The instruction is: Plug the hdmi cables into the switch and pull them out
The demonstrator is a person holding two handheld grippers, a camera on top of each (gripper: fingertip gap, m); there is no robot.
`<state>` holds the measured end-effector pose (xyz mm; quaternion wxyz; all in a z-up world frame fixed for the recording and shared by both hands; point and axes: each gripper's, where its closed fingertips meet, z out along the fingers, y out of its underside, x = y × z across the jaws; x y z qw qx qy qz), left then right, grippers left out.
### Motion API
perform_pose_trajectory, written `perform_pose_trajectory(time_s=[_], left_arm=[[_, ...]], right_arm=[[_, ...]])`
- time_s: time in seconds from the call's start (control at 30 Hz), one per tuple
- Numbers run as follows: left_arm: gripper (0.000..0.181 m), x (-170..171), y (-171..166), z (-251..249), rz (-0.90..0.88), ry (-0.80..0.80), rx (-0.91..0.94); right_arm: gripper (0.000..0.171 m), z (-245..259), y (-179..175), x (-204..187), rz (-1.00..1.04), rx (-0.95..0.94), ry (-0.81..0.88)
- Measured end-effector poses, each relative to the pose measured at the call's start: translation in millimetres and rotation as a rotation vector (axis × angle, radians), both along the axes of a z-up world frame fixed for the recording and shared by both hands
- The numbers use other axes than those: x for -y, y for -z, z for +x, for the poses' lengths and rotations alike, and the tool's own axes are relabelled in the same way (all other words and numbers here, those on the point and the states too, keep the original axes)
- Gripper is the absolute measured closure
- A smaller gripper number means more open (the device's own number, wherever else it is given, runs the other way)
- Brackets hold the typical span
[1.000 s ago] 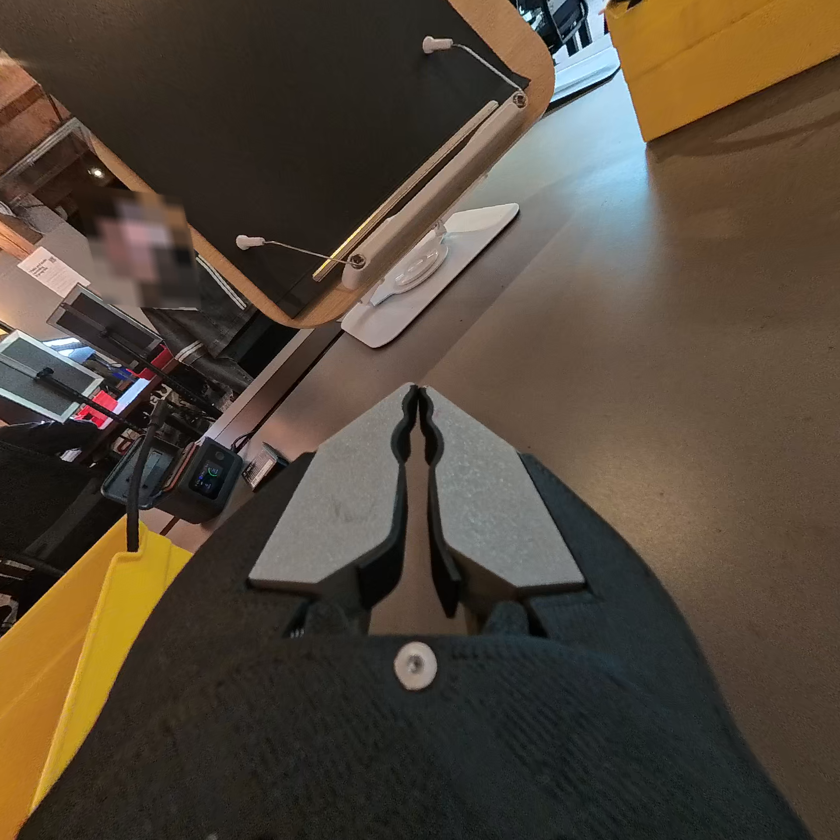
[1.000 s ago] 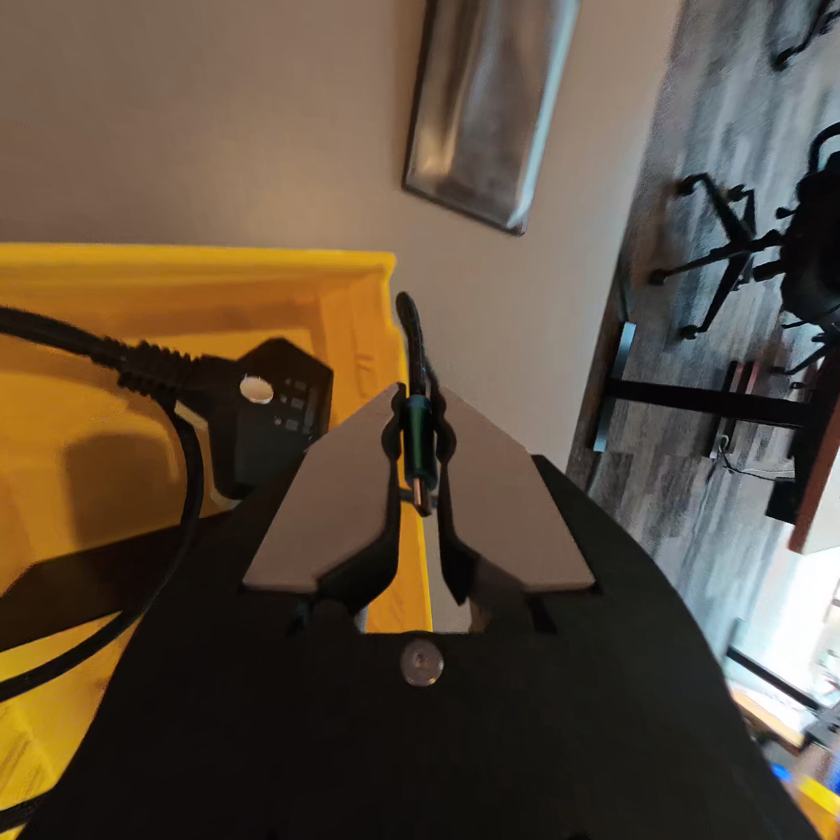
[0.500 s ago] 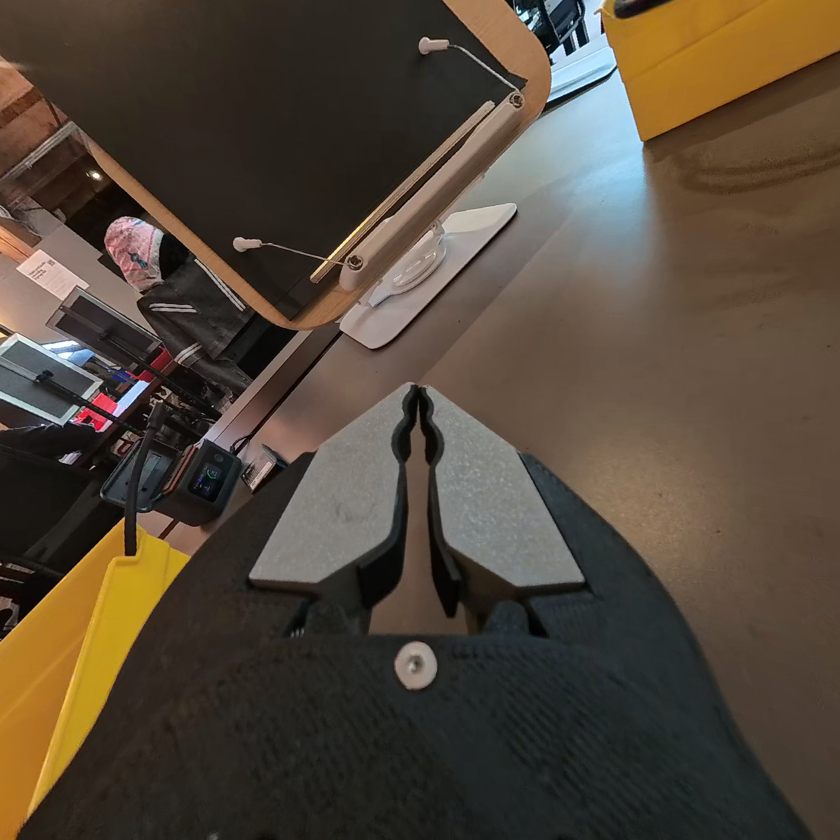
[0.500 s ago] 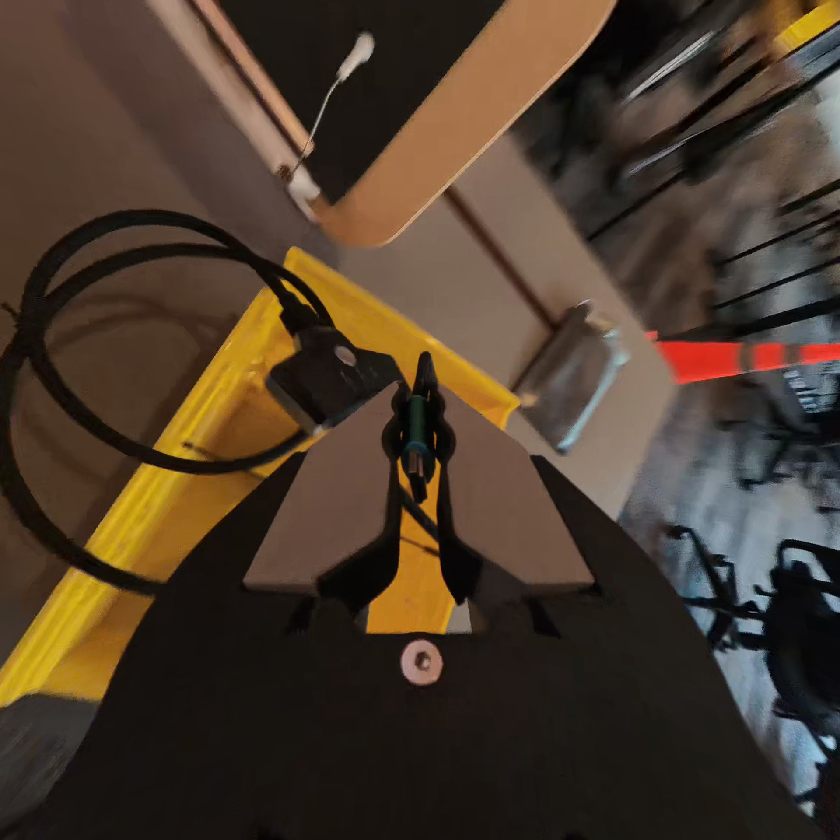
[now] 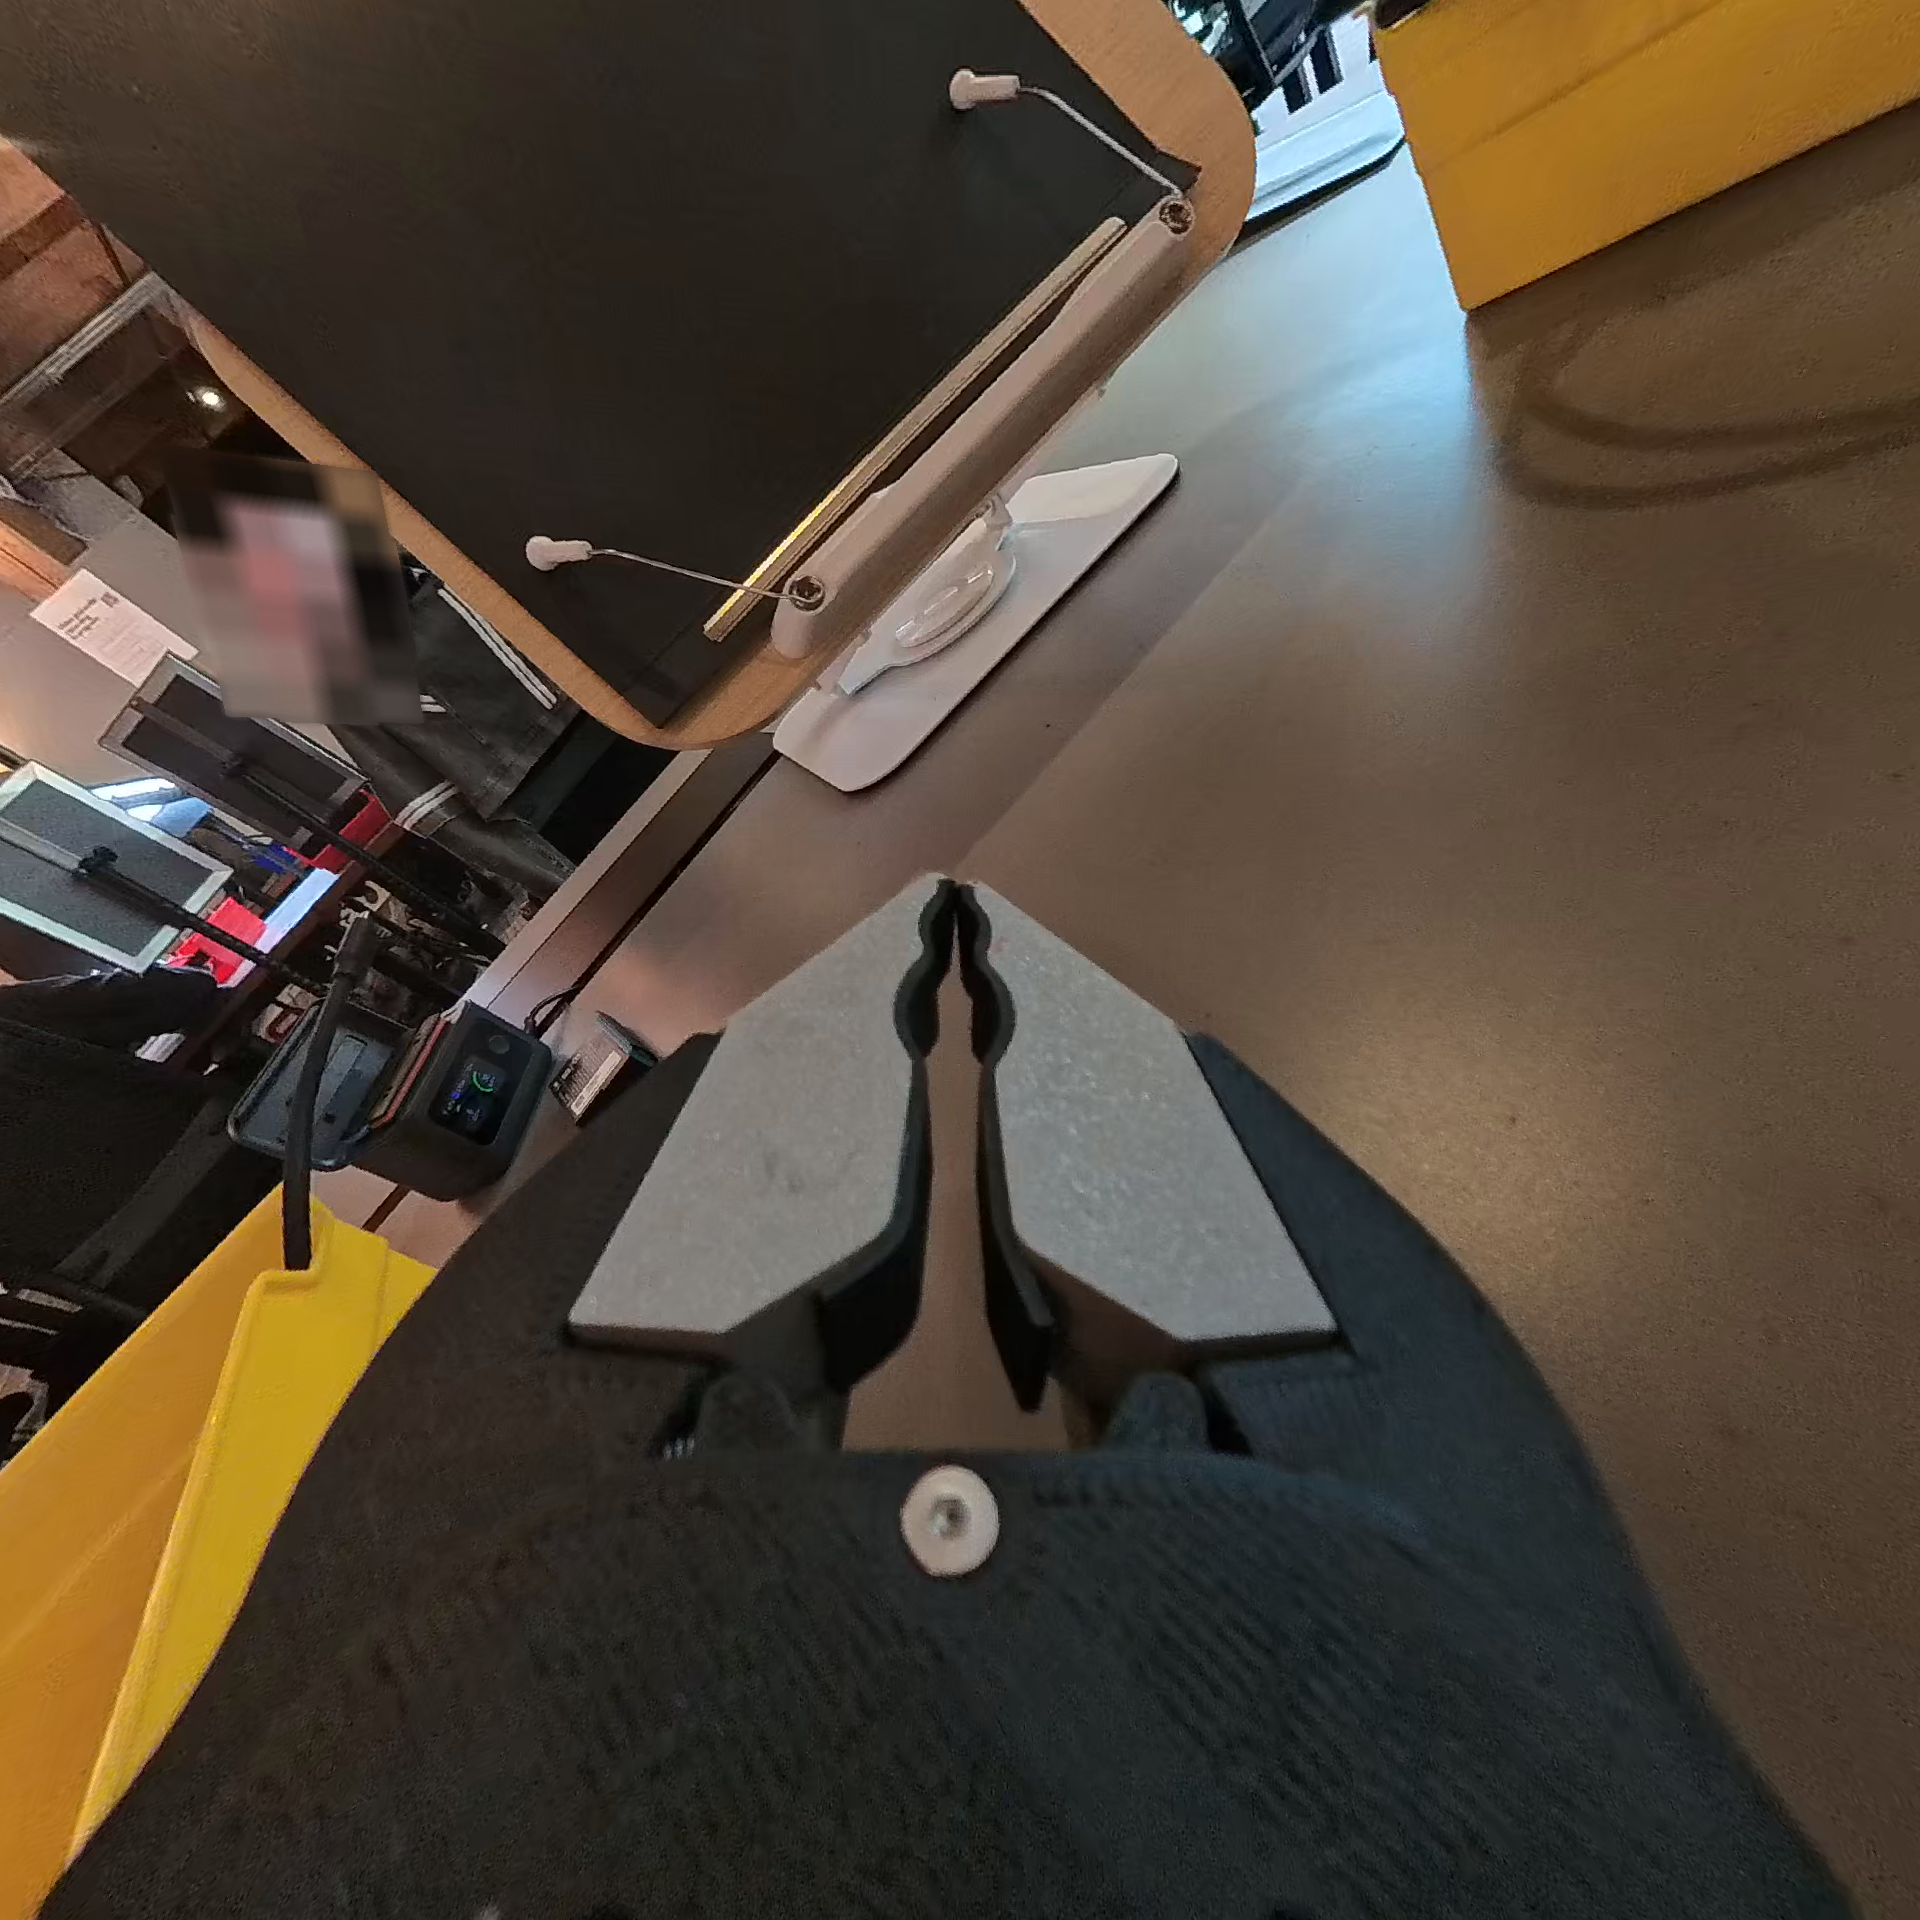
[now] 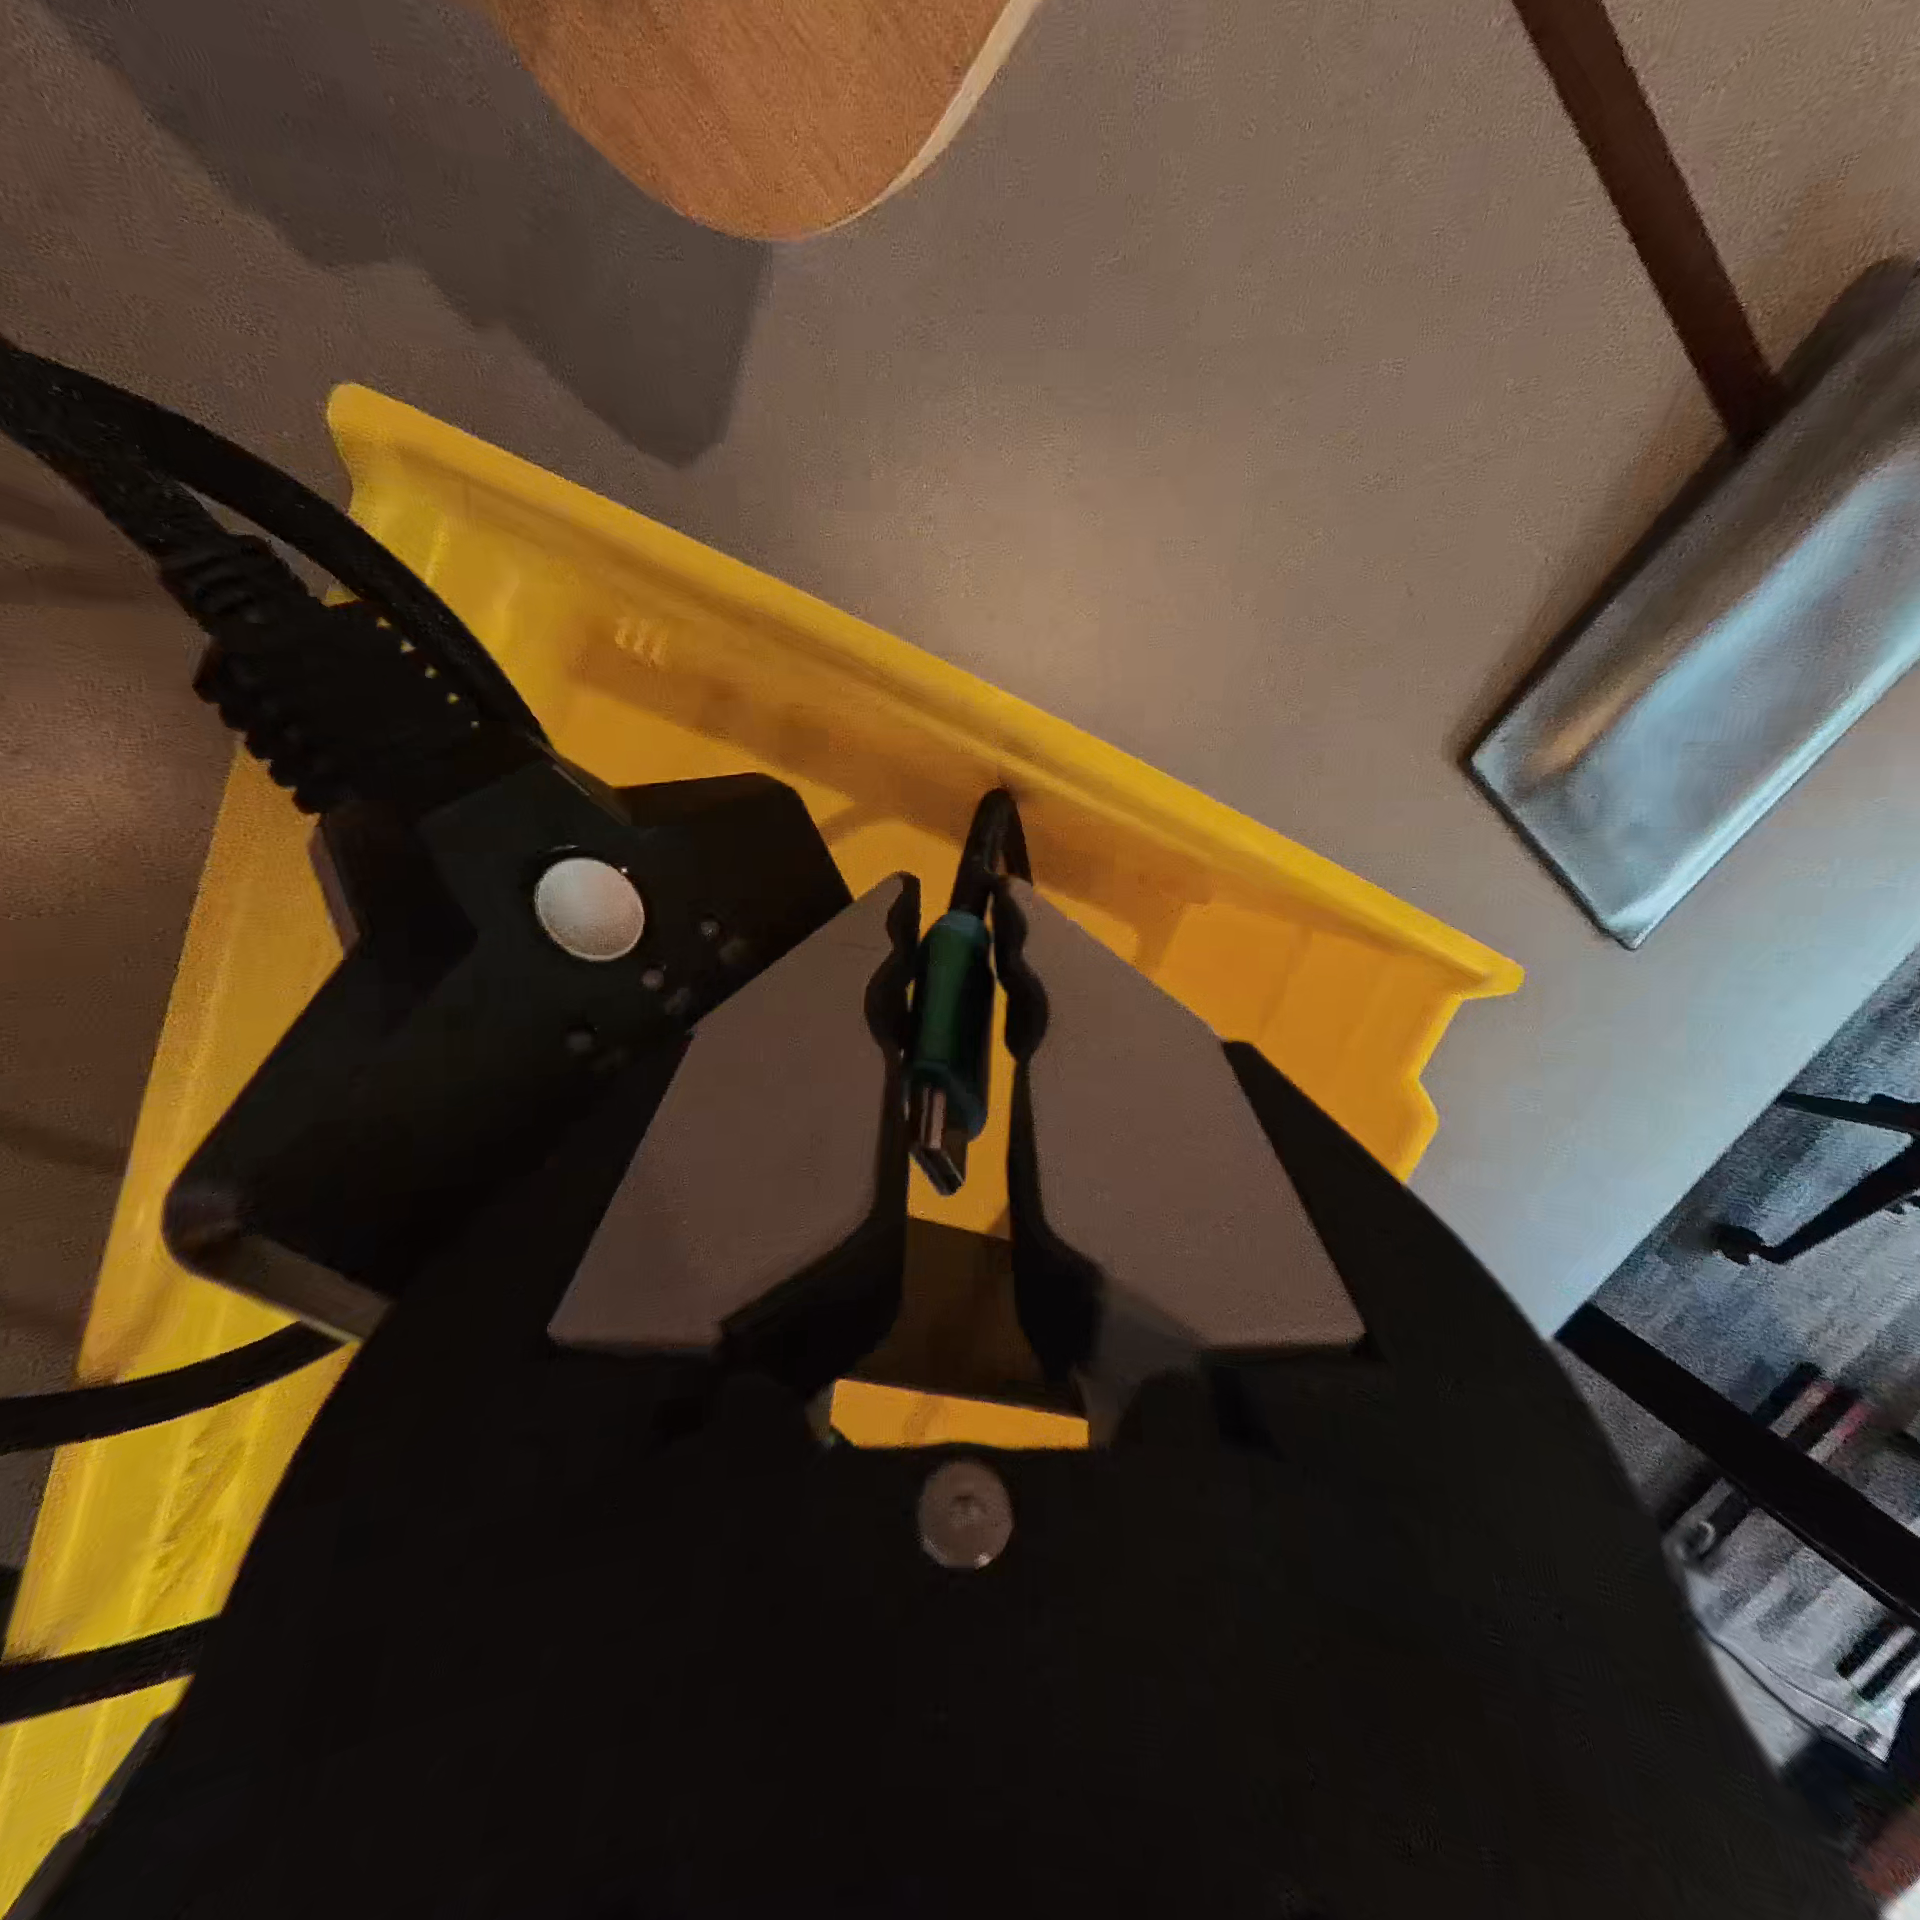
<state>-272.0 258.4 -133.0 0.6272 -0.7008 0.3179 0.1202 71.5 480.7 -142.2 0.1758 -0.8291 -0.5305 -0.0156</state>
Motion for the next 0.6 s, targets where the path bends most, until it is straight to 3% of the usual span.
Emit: perform_pose_trajectory(time_s=[0.1,0.23,0.33,0.43,0.53,0.6], left_arm=[[0.181,0,1,1,-0.006,0.003,0.001],[0.181,1,0,1,-0.008,0.003,0.011],[0.181,1,0,1,-0.007,0.005,0.011],[0.181,1,0,2,-0.008,0.007,0.012],[0.181,1,1,4,-0.01,0.012,0.0],[0.181,1,2,7,-0.012,0.02,-0.011]], right_arm=[[0.145,6,-21,-10,0.095,-0.006,0.017],[0.098,24,-71,-9,0.182,-0.143,0.062],[0.106,43,-106,10,0.234,-0.255,0.062],[0.109,51,-117,64,0.191,-0.37,-0.053],[0.108,48,-85,140,0.01,-0.388,-0.251],[0.118,55,-52,154,0.043,-0.282,-0.314]])
